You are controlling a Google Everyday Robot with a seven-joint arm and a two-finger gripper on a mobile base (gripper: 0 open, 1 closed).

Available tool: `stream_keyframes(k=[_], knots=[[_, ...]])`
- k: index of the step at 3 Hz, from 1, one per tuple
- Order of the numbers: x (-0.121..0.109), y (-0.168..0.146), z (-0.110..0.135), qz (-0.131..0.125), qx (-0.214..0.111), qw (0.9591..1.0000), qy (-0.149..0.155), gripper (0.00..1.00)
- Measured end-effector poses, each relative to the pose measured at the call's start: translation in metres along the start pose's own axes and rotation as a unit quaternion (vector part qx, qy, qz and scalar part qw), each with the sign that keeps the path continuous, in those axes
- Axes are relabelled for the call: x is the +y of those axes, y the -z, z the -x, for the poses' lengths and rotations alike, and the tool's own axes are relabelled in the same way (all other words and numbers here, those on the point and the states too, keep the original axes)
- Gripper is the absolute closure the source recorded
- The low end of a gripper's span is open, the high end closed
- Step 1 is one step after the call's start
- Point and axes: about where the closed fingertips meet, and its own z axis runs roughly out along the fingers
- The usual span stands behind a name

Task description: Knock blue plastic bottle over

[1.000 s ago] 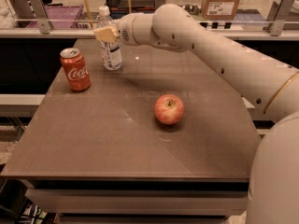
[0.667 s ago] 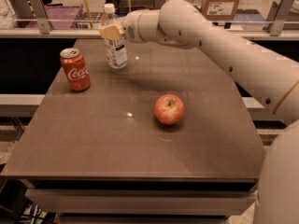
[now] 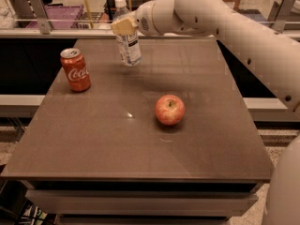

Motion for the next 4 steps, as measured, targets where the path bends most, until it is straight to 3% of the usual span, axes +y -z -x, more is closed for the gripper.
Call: stream_keyframes(k=[1,2,4], knots=[[-0.013,0.016,0.002,0.005,0.06,0.998,0.02,1.0],[-0.022,0.021,0.0,0.007,0.12,0.9918,0.044,1.0],[-0.007,0.015,-0.009,0.029,0.216,0.9715,0.092,1.0]])
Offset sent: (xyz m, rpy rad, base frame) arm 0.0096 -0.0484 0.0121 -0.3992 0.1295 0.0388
